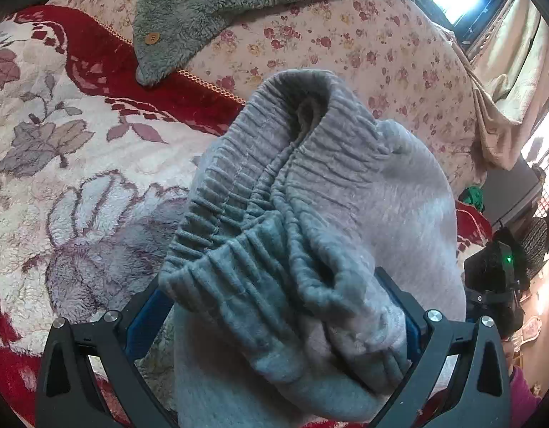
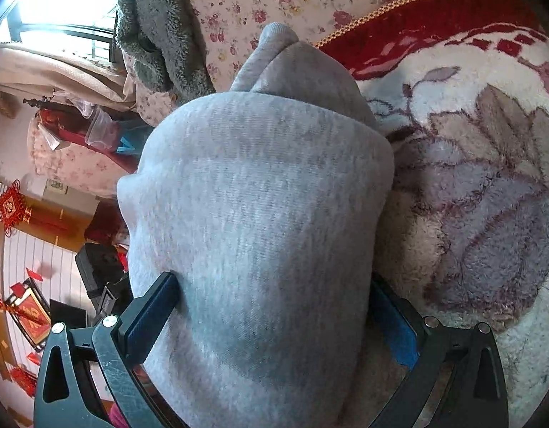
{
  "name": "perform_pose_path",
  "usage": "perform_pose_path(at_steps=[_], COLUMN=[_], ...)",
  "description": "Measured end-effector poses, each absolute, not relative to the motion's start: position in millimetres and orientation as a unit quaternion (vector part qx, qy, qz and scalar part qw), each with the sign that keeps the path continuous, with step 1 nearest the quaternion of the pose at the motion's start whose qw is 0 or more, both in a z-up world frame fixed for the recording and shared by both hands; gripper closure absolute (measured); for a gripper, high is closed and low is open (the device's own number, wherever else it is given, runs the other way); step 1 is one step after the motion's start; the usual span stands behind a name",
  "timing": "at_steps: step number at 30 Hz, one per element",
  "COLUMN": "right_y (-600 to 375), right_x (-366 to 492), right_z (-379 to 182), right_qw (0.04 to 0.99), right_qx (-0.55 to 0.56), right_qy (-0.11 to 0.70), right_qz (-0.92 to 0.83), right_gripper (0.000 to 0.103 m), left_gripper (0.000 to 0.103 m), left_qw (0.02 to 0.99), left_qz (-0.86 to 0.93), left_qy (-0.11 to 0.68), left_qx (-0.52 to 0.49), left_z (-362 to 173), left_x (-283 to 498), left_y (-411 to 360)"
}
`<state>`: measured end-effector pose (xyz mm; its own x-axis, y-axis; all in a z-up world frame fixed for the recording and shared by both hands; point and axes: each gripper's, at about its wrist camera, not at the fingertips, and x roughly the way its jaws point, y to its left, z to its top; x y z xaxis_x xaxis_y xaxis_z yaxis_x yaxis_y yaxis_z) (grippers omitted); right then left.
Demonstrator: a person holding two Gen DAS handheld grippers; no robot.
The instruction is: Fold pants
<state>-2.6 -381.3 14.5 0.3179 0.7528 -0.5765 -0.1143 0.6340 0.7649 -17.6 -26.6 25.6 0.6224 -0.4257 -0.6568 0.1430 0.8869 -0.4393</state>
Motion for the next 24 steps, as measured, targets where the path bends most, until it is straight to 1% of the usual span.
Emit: perform_pose_path(at_steps=[15, 16, 17, 18, 19, 21, 24], right_y=[-376.3, -375.1, -374.8, -374.7, -374.1, -373.8, -373.2], right_x=[-6.3, -6.5, -7.1, -7.6, -8.1, -8.4, -8.5], right_z=[22.0, 23.7, 25.5, 27.0, 29.5, 34.3, 40.7], right_qw=[0.76, 0.761, 0.762, 0.763, 0.764, 0.767, 0.77], right_qx=[0.315, 0.313, 0.313, 0.312, 0.309, 0.3, 0.295], right_qy=[0.49, 0.488, 0.486, 0.484, 0.482, 0.481, 0.478], right_qz=[0.289, 0.29, 0.292, 0.294, 0.297, 0.3, 0.302], right_gripper=[0.001, 0.002, 0.003, 0.006, 0.01, 0.013, 0.016], left_gripper=[0.001, 0.003, 0.009, 0.015, 0.018, 0.026, 0.032], left_qw=[0.881, 0.882, 0.884, 0.886, 0.889, 0.889, 0.89], left_qz=[-0.172, -0.172, -0.171, -0.171, -0.168, -0.165, -0.162], left_qy=[0.39, 0.388, 0.385, 0.382, 0.38, 0.379, 0.375], left_qx=[-0.206, -0.206, -0.203, -0.199, -0.195, -0.198, -0.201], left_z=[19.6, 20.5, 22.4, 24.9, 27.9, 31.9, 40.2], left_x=[-19.8, -21.2, -23.5, -25.8, -28.3, -30.8, -33.8], left_y=[-20.7, -21.3, -23.0, -24.6, -26.6, -27.3, -28.8])
